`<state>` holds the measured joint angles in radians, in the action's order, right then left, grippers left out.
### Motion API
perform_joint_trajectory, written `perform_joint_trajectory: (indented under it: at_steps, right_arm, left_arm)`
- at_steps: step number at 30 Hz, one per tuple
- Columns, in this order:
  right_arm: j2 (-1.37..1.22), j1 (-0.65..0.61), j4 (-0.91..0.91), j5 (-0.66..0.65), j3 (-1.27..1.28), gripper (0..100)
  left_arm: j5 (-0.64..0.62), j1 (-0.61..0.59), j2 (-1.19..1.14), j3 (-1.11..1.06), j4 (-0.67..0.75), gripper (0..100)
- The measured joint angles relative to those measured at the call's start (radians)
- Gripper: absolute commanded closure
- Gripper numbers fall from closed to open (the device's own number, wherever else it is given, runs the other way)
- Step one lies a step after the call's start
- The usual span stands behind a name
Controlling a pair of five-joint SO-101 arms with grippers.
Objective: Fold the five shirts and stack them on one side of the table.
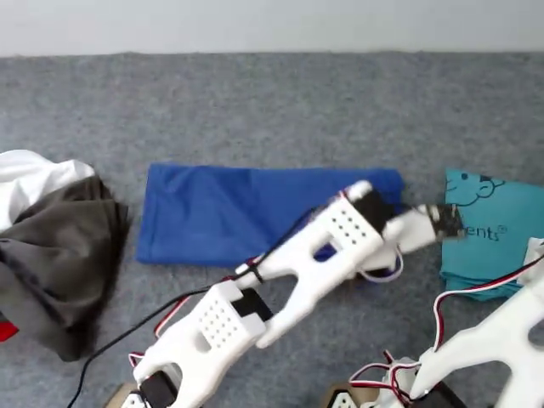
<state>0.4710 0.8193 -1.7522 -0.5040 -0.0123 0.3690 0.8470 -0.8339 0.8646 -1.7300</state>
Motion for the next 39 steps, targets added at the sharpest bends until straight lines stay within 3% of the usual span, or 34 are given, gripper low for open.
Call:
perform_joint_trajectory:
  at_steps: [9, 18, 30, 34, 39]
  right_arm:
    - [0.000, 0.000, 0.000, 0.000, 0.000, 98.7]
    - [0.000, 0.000, 0.000, 0.000, 0.000, 98.7]
    - [0.000, 0.000, 0.000, 0.000, 0.000, 98.7]
    - [0.000, 0.000, 0.000, 0.000, 0.000, 98.7]
    - [0.000, 0.000, 0.000, 0.000, 0.000, 98.7]
  left_arm:
    - [0.006, -0.115, -0.003, 0.038, 0.014, 98]
    - [-0.014, -0.195, -0.071, 0.046, 0.080, 83]
    - [-0.048, -0.296, -0.175, 0.046, 0.215, 82]
    - [-0.048, -0.307, -0.178, 0.068, 0.210, 82]
    - [-0.043, -0.311, -0.178, 0.187, 0.087, 82]
